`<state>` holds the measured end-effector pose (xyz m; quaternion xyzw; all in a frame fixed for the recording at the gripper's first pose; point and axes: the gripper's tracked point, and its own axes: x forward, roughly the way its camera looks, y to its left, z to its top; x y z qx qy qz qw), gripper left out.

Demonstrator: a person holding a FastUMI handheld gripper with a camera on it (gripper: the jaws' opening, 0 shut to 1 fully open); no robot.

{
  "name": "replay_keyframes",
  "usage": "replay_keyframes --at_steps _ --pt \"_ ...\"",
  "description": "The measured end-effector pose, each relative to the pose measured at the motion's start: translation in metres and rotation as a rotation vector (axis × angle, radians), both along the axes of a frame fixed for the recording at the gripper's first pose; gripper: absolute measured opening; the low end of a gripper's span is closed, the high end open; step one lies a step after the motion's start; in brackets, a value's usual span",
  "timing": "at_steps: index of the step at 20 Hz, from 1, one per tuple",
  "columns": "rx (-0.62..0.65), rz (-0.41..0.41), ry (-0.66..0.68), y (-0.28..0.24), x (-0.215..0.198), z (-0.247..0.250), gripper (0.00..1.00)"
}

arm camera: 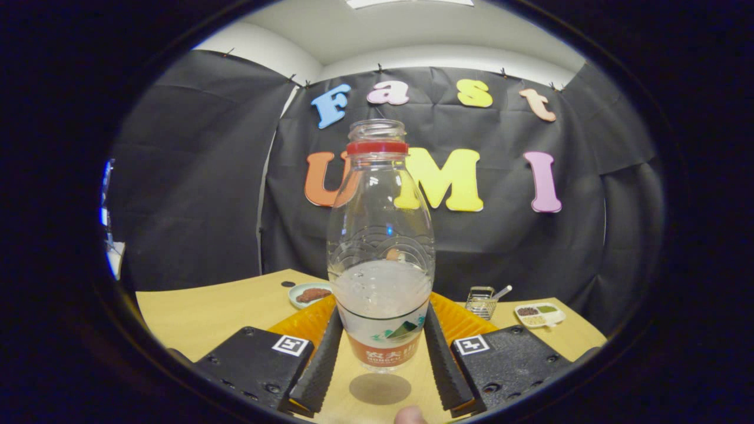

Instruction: Take the bottle from table, then pour the juice into the cup, finally place the bottle on the coaster

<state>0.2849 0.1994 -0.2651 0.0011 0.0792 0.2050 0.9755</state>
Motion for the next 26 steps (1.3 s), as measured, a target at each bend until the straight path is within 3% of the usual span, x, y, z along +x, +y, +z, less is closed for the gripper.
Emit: replay_keyframes --at_steps 4,10,18,26 --pt "-0.011 -0.024 0.1 -0.003 0.014 -0.045 0.76" --pt "-0.07 0.003 0.204 0.007 0.01 -0.1 0.76" --pt "-0.077 -0.01 0.229 0.0 0.012 -0.12 0.8" --pt "-0.086 -0.018 0.218 -0.004 0.007 -0.119 0.98"
